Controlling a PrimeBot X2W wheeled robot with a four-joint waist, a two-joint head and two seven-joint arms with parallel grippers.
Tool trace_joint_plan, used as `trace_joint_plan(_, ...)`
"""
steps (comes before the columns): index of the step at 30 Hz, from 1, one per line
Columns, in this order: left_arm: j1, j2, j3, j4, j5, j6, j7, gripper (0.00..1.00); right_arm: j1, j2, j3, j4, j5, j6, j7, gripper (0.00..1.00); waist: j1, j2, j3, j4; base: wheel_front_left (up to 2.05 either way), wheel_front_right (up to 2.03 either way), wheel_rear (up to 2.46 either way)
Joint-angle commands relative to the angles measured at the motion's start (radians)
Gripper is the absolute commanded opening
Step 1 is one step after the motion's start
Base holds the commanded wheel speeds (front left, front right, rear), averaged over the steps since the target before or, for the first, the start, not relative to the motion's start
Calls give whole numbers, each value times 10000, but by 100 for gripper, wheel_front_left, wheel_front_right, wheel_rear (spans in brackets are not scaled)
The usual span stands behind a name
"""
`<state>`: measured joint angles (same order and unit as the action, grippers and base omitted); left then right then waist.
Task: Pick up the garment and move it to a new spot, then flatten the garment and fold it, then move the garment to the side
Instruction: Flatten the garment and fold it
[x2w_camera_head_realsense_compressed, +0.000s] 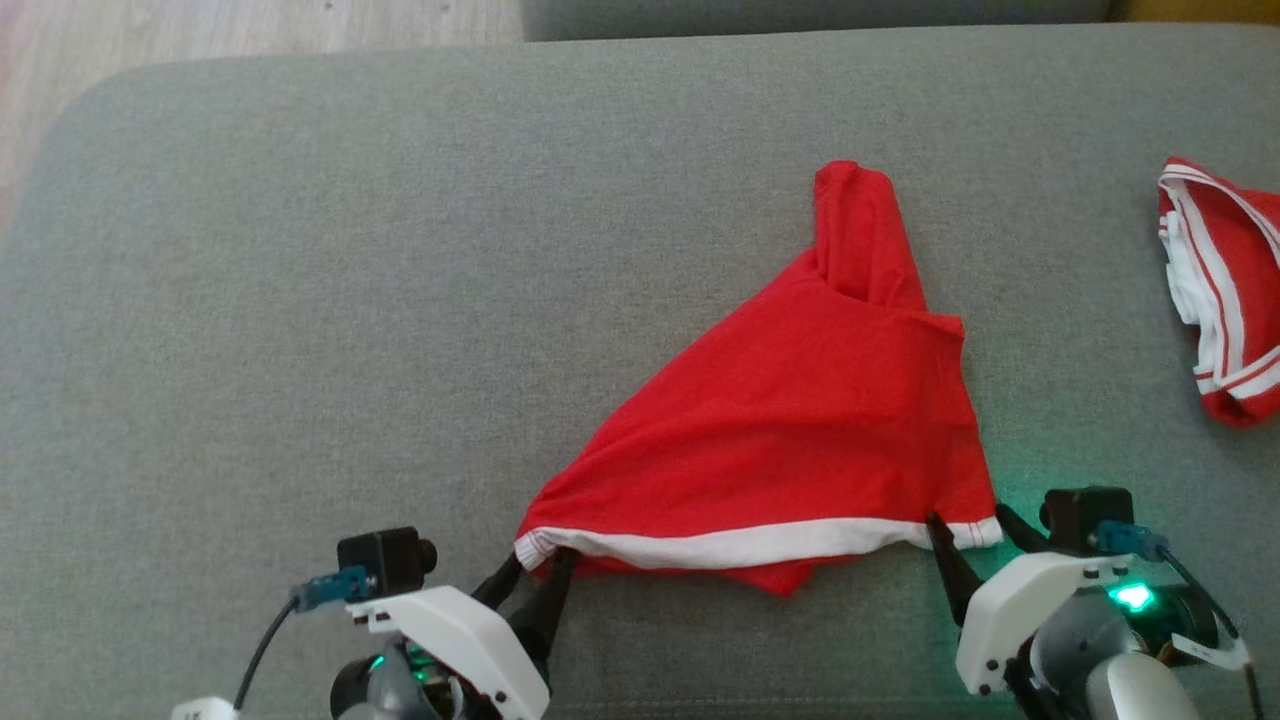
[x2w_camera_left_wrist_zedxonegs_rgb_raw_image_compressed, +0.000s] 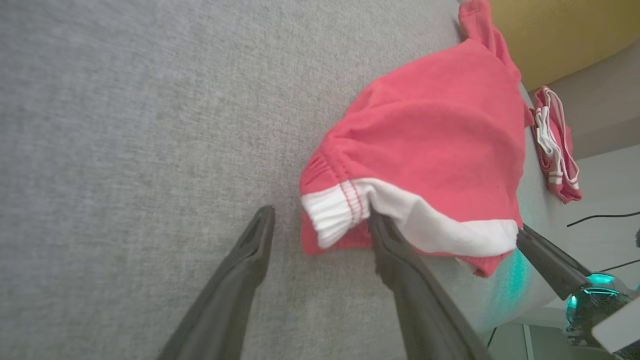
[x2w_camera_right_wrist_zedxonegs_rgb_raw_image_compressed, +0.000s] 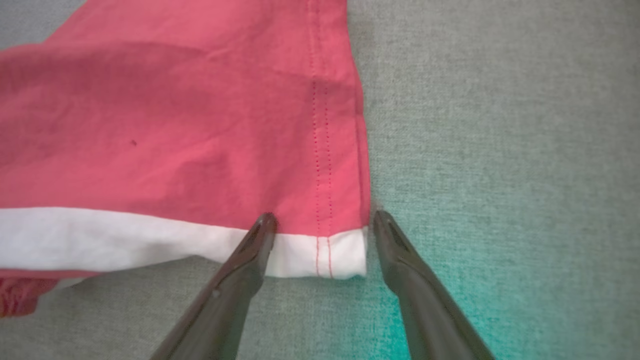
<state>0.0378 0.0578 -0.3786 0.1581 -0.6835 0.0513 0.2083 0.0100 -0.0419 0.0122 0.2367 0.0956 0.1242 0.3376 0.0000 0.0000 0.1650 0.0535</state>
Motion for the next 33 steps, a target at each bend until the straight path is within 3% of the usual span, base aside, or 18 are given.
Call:
trace_joint_plan(1,-424,-66,247,-273,-72,-105,-66,85,-290,-83,262,-193,-11,65,-21,96,0,0,39,-38,0,0,0)
trace_joint_plan(2,-455,-66,240,-241,-78,-126,-81,73,-298,-83,262,-186,-5,65,-25,89,0,0,56,-54,0,0,0)
trace_joint_plan(3,-493,-62,225,-205,-70,-153,-99,50,-303,-83,264,-176,5,65,-26,78,0,0,71,-68,0,0,0)
trace_joint_plan(4,-533,-62,221,-167,-72,-181,-131,40,-308,-83,272,-166,18,65,-30,50,0,0,83,-79,0,0,0)
trace_joint_plan(5,-581,-62,208,-137,-74,-230,-170,9,-314,-83,279,-153,38,65,-33,25,0,0,93,-88,0,0,0)
trace_joint_plan(6,-626,-63,216,-103,-83,-254,-221,0,-321,-83,301,-133,71,65,-24,0,0,0,99,-95,0,0,0)
trace_joint_plan(11,-712,91,138,-67,15,-404,-298,0,-350,-83,360,-231,446,65,-123,0,0,0,-49,-201,0,0,0)
trace_joint_plan(15,-488,351,180,-724,-70,-460,-149,0,-231,-83,6,-1078,1444,65,-148,0,0,0,-342,-289,0,0,0)
trace_joint_plan(22,21,1150,497,-3523,-623,-473,818,0,-16,-83,-1209,-4489,3398,65,914,0,0,0,-862,-452,0,0,0)
trace_joint_plan(29,-539,1984,877,-7078,-1428,-499,2299,0,-811,-83,-2323,-7620,5143,65,2882,0,0,0,-1011,-559,0,0,0)
trace_joint_plan(33,-1710,2371,1114,-8081,-1674,-413,3194,0,-2100,-83,-2702,-8270,5342,65,3852,0,0,0,-694,-598,0,0,0)
